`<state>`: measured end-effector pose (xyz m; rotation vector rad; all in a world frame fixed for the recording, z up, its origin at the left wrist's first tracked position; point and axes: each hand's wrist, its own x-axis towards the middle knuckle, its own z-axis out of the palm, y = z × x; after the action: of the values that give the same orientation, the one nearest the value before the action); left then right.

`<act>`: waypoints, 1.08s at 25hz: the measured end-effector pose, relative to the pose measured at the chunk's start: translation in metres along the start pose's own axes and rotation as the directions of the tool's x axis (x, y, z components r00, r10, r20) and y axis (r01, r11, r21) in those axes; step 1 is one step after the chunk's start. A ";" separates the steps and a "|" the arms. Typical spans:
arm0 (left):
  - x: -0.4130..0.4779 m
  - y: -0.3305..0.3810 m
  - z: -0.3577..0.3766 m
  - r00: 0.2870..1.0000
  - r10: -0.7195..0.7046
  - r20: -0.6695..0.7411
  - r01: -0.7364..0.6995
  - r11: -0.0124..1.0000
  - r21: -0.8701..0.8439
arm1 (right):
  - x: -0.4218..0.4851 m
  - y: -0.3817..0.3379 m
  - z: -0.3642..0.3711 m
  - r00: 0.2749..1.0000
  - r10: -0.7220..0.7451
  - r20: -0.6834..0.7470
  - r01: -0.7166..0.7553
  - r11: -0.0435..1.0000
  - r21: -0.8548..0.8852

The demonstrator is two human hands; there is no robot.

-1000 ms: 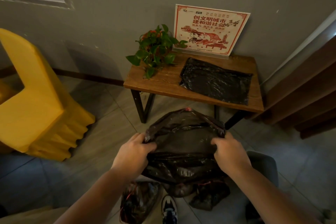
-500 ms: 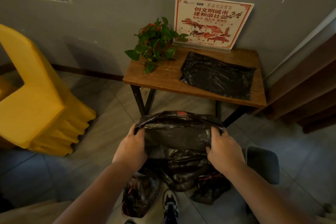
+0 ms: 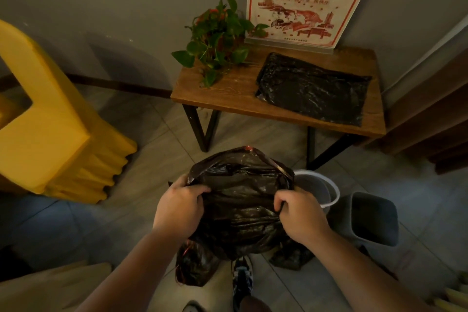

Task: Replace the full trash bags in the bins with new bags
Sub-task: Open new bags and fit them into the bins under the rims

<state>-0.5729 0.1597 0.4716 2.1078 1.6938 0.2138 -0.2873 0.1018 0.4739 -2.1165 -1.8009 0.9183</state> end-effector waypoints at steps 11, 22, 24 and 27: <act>-0.037 -0.084 0.087 0.944 -0.191 0.268 0.203 0.979 -0.019 | -0.008 0.025 0.132 0.981 0.173 0.084 -0.171 0.985 -0.030; 0.015 -0.111 0.281 0.954 -0.099 0.284 0.160 0.966 -0.201 | 0.049 0.149 0.257 0.936 0.353 -0.020 -0.352 0.936 0.023; 0.037 -0.112 0.332 0.953 -0.036 0.300 0.120 0.956 -0.266 | 0.072 0.183 0.281 0.928 0.372 -0.034 -0.370 0.927 0.056; 0.071 -0.116 0.394 0.945 0.020 0.328 0.082 0.952 -0.293 | 0.106 0.226 0.317 0.926 0.372 -0.061 -0.365 0.925 0.101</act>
<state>-0.5108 0.1570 0.0595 1.7748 1.3975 0.0983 -0.2816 0.0783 0.0709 -2.4432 -1.3191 0.9581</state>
